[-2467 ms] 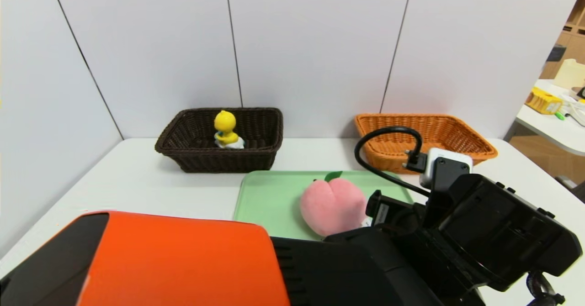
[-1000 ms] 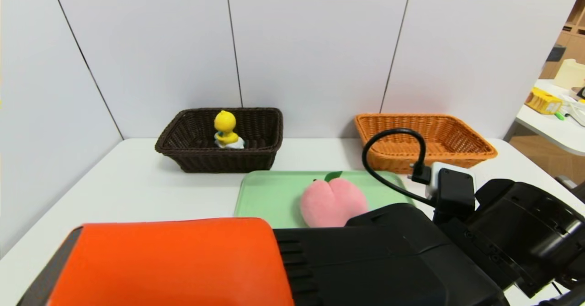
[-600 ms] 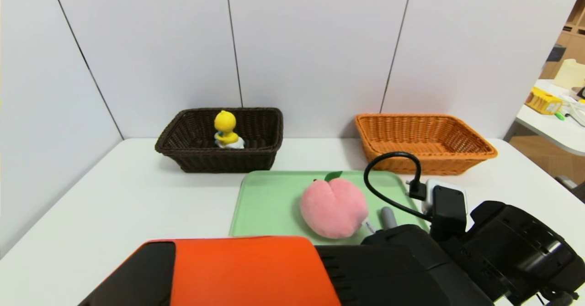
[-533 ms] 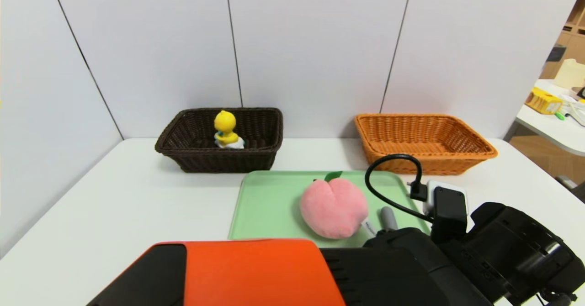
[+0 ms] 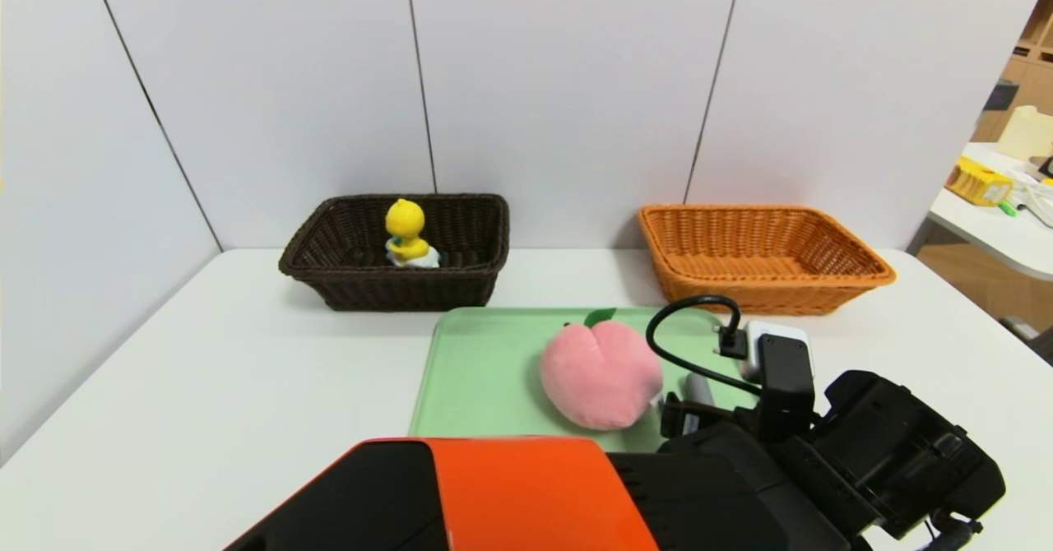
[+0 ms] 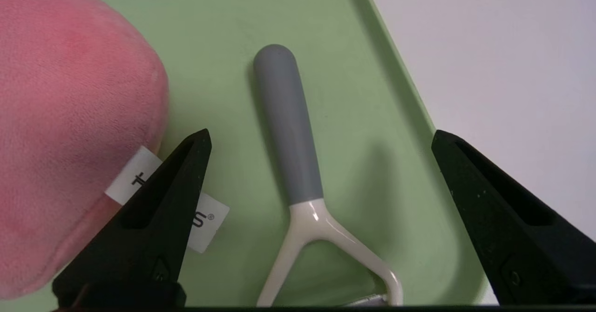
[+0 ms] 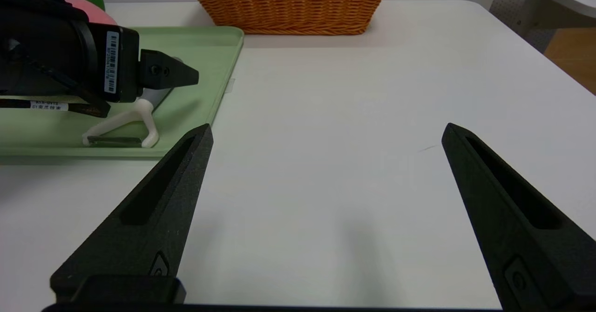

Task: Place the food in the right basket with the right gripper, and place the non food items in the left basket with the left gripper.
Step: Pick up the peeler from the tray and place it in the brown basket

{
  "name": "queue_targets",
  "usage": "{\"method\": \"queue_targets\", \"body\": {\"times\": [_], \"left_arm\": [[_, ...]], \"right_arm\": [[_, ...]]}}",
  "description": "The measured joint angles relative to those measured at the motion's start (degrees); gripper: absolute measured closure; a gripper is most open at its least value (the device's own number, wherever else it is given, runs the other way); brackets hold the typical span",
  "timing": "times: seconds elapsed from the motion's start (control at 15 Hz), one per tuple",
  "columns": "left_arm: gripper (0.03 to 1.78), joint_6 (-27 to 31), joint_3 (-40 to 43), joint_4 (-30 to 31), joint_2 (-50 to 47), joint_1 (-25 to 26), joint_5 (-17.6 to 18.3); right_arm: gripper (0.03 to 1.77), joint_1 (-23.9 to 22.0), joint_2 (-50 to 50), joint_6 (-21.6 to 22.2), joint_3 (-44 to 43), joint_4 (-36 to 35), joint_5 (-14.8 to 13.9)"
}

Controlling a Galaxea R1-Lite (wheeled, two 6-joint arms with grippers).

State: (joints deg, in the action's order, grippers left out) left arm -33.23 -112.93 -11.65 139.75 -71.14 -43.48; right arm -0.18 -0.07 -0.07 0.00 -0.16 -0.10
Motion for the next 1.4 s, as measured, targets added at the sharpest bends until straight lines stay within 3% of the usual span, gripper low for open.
{"method": "queue_targets", "body": {"times": [0.4, 0.73, 1.4], "left_arm": [[0.12, -0.12, 0.0, 5.99, 2.5, 1.33, -1.44], [0.12, -0.06, 0.0, 6.07, 3.85, 2.05, -3.49], [0.12, 0.46, 0.0, 5.75, 4.29, 2.16, -3.54]], "right_arm": [[0.1, 0.0, 0.0, 0.0, 0.0, 0.0, 0.0], [0.1, 0.0, 0.0, 0.0, 0.0, 0.0, 0.0], [0.1, 0.0, 0.0, 0.0, 0.0, 0.0, 0.0]]}}
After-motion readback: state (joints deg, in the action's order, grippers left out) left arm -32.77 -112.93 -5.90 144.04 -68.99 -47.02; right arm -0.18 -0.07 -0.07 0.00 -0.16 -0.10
